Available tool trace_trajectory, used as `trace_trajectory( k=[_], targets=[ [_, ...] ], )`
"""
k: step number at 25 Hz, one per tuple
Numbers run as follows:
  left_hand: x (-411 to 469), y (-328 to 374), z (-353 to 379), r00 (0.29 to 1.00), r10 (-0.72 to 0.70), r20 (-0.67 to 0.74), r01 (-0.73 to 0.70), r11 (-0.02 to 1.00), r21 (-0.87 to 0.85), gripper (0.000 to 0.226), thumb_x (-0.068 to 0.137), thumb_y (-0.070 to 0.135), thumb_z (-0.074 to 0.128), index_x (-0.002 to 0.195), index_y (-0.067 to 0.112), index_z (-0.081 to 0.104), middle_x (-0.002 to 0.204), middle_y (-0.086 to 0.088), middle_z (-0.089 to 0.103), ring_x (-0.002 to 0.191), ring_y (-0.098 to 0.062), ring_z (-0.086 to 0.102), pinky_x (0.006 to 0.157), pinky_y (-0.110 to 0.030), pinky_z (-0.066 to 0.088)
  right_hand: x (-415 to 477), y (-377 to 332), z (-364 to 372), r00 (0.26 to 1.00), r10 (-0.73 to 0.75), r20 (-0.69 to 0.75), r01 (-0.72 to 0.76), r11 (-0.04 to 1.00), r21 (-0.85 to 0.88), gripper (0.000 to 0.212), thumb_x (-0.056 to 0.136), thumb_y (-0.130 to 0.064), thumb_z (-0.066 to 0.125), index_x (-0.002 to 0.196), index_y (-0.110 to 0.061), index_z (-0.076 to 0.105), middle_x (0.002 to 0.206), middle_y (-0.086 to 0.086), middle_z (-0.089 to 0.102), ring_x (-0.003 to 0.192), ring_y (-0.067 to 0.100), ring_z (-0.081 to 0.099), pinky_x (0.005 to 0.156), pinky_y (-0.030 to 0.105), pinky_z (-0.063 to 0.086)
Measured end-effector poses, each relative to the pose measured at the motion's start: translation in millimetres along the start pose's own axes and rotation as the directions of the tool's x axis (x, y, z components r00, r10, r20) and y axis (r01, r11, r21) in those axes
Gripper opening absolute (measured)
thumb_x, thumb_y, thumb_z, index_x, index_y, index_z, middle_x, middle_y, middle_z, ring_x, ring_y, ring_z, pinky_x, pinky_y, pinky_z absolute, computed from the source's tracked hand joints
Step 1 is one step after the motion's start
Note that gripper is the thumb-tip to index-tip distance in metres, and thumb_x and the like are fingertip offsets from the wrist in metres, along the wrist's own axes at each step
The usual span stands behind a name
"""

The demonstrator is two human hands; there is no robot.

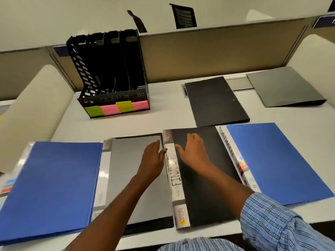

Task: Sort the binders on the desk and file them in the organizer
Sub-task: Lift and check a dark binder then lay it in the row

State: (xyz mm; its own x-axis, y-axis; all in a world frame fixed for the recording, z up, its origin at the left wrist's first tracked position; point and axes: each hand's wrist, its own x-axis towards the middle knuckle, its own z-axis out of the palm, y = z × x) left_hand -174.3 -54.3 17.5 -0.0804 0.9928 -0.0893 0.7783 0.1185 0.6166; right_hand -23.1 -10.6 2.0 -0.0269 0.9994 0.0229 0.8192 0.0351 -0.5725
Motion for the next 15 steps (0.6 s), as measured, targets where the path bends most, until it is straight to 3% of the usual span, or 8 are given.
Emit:
trace_trajectory(
  k=[3, 8, 11, 15],
  targets=[
    [27.4, 34.6, 9.5, 0.998, 0.064, -0.011, -0.064, 0.998, -0.019, 0.049, 0.094, 0.044, 0.043, 0.130, 0.011, 0.050, 0.130, -0.010, 0.057, 0.118, -0.027, 0.054, 0.094, -0.028, 0.044, 52.5, 42.4, -39.3, 0.994, 0.100, -0.046, -0.100, 0.995, -0.008, 0.065, 0.087, -0.045, 0.062, 0.130, -0.001, 0.043, 0.134, 0.018, 0.044, 0.124, 0.033, 0.042, 0.102, 0.040, 0.038],
    [59.6, 74.6, 33.0, 1.000, -0.005, 0.017, 0.004, 0.999, 0.042, 0.057, 0.097, 0.044, 0.041, 0.146, 0.016, 0.031, 0.150, -0.005, 0.036, 0.139, -0.024, 0.033, 0.111, -0.036, 0.027, 131.8, 124.6, -89.5, 0.955, 0.290, -0.066, -0.290, 0.957, 0.015, 0.071, 0.087, -0.044, 0.063, 0.130, 0.008, 0.041, 0.132, 0.028, 0.044, 0.123, 0.040, 0.042, 0.102, 0.044, 0.037],
    [72.1, 92.8, 45.5, 0.999, -0.032, 0.040, 0.030, 0.998, 0.049, 0.058, 0.096, 0.044, 0.041, 0.146, 0.016, 0.030, 0.151, -0.005, 0.035, 0.139, -0.023, 0.031, 0.112, -0.035, 0.026, 164.2, 170.3, -105.3, 0.915, 0.402, -0.043, -0.402, 0.916, 0.013, 0.074, 0.090, -0.048, 0.057, 0.134, 0.009, 0.040, 0.137, 0.026, 0.043, 0.127, 0.039, 0.041, 0.104, 0.043, 0.035],
    [81.8, 108.2, 57.6, 0.997, -0.067, 0.043, 0.066, 0.997, 0.040, 0.059, 0.096, 0.044, 0.042, 0.146, 0.014, 0.030, 0.151, -0.006, 0.036, 0.139, -0.023, 0.033, 0.114, -0.038, 0.027, 186.0, 202.0, -111.8, 0.837, 0.547, -0.027, -0.540, 0.832, 0.124, 0.071, 0.086, -0.045, 0.064, 0.132, 0.004, 0.042, 0.136, 0.024, 0.043, 0.126, 0.039, 0.042, 0.102, 0.045, 0.038]
  ],
)
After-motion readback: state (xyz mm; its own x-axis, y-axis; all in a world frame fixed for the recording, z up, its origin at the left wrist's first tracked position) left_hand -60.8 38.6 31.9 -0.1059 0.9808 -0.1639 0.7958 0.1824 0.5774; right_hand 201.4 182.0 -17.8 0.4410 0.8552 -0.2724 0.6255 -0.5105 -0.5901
